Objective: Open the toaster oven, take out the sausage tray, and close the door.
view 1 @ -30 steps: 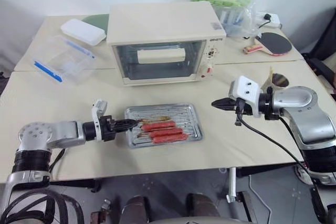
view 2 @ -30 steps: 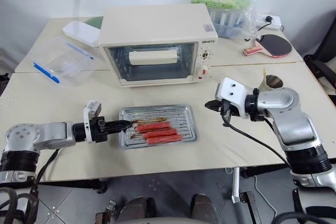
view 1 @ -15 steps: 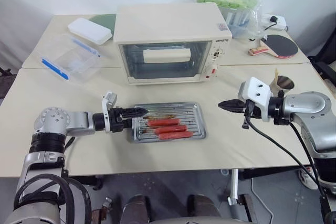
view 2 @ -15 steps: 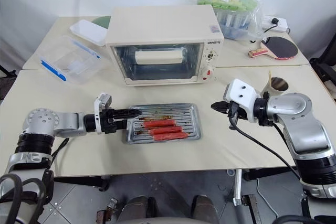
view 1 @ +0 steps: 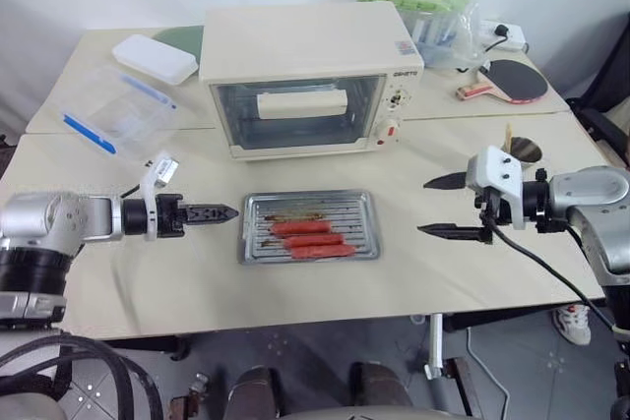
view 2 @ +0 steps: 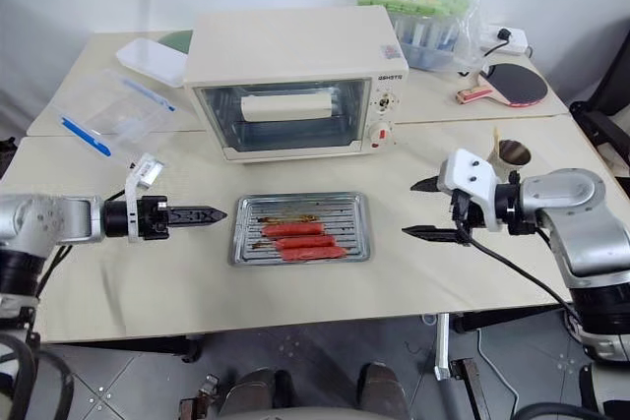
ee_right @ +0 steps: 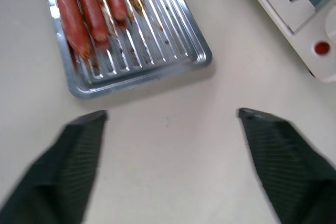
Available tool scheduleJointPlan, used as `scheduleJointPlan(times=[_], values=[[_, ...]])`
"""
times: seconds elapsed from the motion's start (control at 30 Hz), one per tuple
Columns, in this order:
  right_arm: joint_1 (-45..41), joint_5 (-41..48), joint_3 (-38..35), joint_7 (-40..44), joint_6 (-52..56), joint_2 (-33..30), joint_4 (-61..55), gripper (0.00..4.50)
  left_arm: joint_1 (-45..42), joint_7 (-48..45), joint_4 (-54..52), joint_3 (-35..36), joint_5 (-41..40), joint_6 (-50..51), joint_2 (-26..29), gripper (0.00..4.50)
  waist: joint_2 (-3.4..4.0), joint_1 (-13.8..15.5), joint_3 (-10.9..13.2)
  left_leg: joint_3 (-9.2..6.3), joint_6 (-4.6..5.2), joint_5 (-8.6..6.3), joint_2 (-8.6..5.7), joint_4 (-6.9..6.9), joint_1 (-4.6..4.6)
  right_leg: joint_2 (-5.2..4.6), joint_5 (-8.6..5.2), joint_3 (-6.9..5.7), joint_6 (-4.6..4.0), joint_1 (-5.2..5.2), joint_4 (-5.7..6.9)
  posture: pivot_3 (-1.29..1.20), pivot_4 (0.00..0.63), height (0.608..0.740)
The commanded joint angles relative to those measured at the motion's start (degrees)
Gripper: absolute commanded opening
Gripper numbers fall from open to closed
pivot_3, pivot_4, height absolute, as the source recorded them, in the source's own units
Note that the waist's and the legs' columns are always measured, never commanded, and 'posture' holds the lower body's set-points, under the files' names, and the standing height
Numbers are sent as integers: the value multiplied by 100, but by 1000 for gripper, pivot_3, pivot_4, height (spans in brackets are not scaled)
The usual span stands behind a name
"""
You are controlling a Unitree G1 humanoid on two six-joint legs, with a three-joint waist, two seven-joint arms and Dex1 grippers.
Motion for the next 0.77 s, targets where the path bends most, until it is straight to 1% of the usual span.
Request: scheduleJointPlan(times=[0.03, 0.1, 0.17, 0.27, 0.33, 0.4, 0.5, 0.6, 0.7, 0.77], values=[[23, 287, -252, 567, -287, -212, 322, 4465, 468, -1330, -278, 837, 336, -2273, -45, 4500, 1, 22, 3, 0, 0, 0, 0, 1, -3, 0, 0, -1, 0, -2, 0, 0, 150, 740], [149, 268, -222, 901, -522, -356, 574, 4465, 914, -1855, -246, 1017, 721, -3363, 47, 4500, 2, 29, 3, 5, 3, -3, 1, 4, -11, 0, 0, 0, 0, -10, -1, 0, 150, 740], [230, 286, -231, 1141, -772, -445, 744, 4465, 1168, -2091, -176, 1038, 1133, -4115, 116, 4500, 4, 31, 5, 7, 5, -7, 1, 4, -14, 0, 0, -1, 0, -14, -2, 0, 150, 740], [264, 291, -283, 1267, -922, -539, 1074, 4465, 1522, -3149, 102, 1107, 1394, -5053, 334, 4500, 8, 30, 7, 10, 7, -8, 2, 9, -15, -1, 0, -1, 0, -16, -1, 0, 150, 740], [352, 236, -305, 1354, -996, -633, 1310, 4465, 1673, -3544, 356, 1180, 1485, -5302, 485, 4500, 11, 29, 9, 11, 7, -8, 3, 11, -15, -1, 0, -1, 0, -18, 0, 0, 150, 740], [492, 250, -359, 1455, -1169, -668, 1516, 4465, 1811, -3889, 633, 1259, 1486, -5807, 564, 4500, 14, 34, 11, 11, 8, -9, 4, 11, -16, -1, 0, -1, 0, -18, 1, 0, 150, 740], [613, 197, -387, 1377, -1394, -666, 1748, 4465, 1829, -3930, 1123, 1279, 1754, -6268, 621, 4500, 16, 33, 12, 11, 10, -11, 5, 10, -17, -2, 0, -2, 0, -20, 1, 0, 150, 740], [638, 212, -432, 1127, -1430, -553, 1870, 4465, 1714, -3690, 1549, 1264, 1943, -6444, 603, 4500, 23, 24, 16, 15, 11, -11, 5, 17, -16, -4, 1, -1, 1, -20, 6, 0, 150, 740], [767, 235, -621, 671, -1569, -401, 1864, 4465, 1526, -3522, 1905, 1321, 2014, -6496, 520, 4500, 23, 25, 16, 15, 11, -11, 6, 16, -16, -3, 1, -3, 1, -21, 10, 0, 150, 740], [857, 138, -768, 180, -1565, -285, 1815, 4465, 1384, -3427, 2095, 1358, 2052, -6534, 476, 4500, 23, 25, 16, 15, 11, -11, 6, 16, -16, -3, 1, -3, 1, -21, 10, 0, 150, 740]])
